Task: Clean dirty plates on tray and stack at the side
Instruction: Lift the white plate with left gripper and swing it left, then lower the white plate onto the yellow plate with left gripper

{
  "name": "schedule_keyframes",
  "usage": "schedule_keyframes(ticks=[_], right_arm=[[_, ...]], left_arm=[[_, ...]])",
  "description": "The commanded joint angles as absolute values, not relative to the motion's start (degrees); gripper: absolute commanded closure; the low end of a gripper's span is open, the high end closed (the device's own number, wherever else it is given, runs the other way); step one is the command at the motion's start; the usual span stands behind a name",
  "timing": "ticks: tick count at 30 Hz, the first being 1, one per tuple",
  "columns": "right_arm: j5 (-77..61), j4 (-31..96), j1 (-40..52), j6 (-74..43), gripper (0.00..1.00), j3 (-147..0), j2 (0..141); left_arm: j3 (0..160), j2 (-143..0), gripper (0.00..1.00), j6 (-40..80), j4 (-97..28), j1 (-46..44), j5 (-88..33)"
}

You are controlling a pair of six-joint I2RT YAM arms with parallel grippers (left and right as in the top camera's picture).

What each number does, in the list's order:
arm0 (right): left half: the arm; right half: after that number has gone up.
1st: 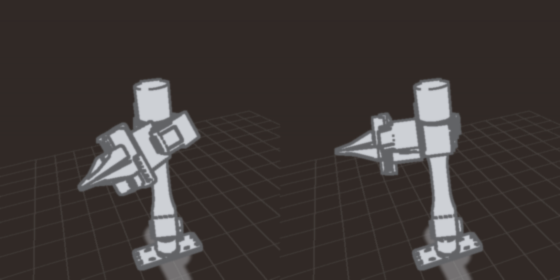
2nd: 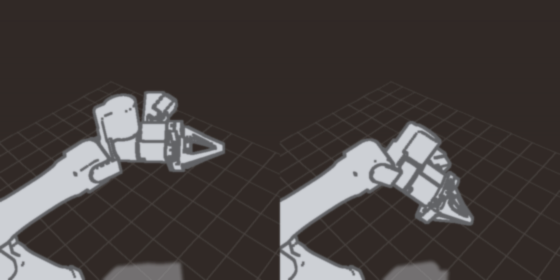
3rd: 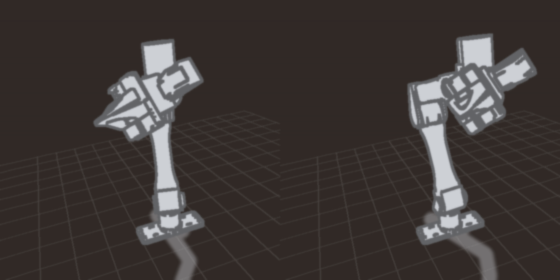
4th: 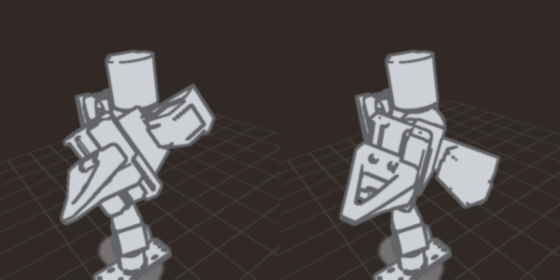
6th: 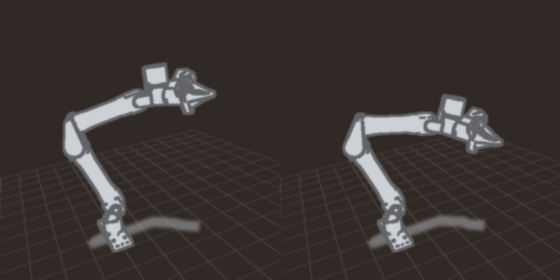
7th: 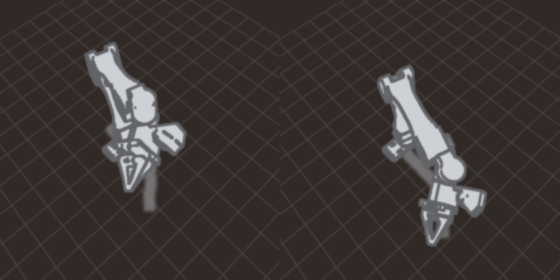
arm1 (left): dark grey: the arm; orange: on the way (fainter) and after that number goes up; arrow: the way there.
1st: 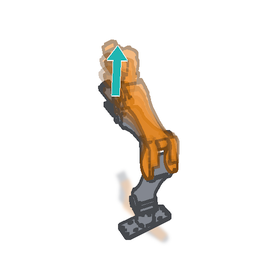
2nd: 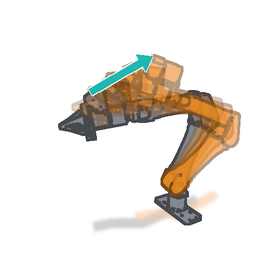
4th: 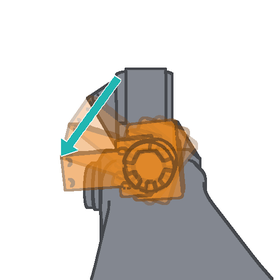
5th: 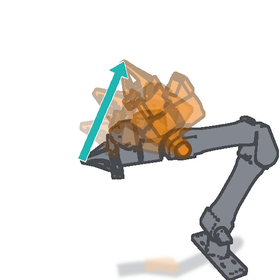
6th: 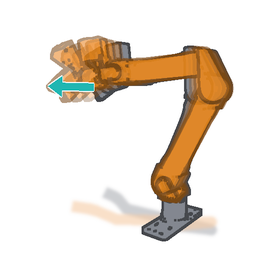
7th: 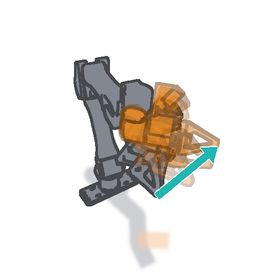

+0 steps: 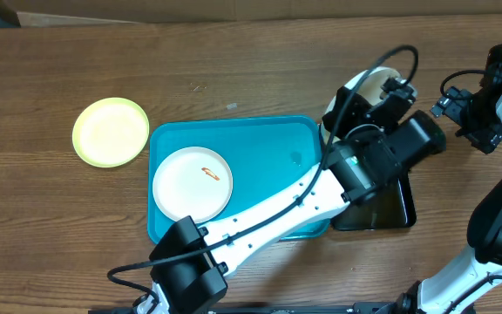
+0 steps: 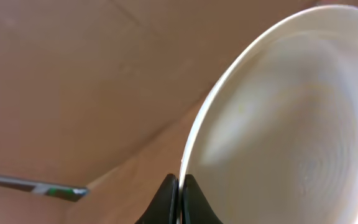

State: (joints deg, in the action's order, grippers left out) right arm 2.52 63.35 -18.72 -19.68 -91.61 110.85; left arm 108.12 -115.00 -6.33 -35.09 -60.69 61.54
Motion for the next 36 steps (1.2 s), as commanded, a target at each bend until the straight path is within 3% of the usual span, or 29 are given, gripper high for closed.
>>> schedule_keyframes(ticks=[1, 10, 17, 27, 31, 36], right_arm=[[2.90, 63.07, -18.61, -20.21, 0.00, -92.66, 110.26], [2.90, 63.07, -18.61, -20.21, 0.00, -92.66, 110.26], [2.90, 63.07, -18.61, -20.18, 0.00, -92.66, 110.26], [2.90, 63.07, -18.61, -20.18, 0.00, -92.66, 110.26], [2.90, 63.07, -18.61, -20.18, 0.00, -92.66, 110.26], [2.90, 63.07, -18.61, -20.21, 0.00, -92.66, 110.26]], left_arm=[[109.51, -114.19, 0.96, -10.31, -32.73, -60.95, 66.63], [109.51, -114.19, 0.96, -5.23, -33.32, -60.73, 64.07], [109.51, -114.19, 0.96, 12.12, -41.82, -53.76, 30.74], [109.51, -114.19, 0.96, 22.46, -53.80, -24.91, -12.88], [109.51, -114.19, 0.96, 22.55, -59.77, -10.94, -19.22], [109.14, -114.19, 0.96, 22.33, -67.09, 5.74, -17.69]])
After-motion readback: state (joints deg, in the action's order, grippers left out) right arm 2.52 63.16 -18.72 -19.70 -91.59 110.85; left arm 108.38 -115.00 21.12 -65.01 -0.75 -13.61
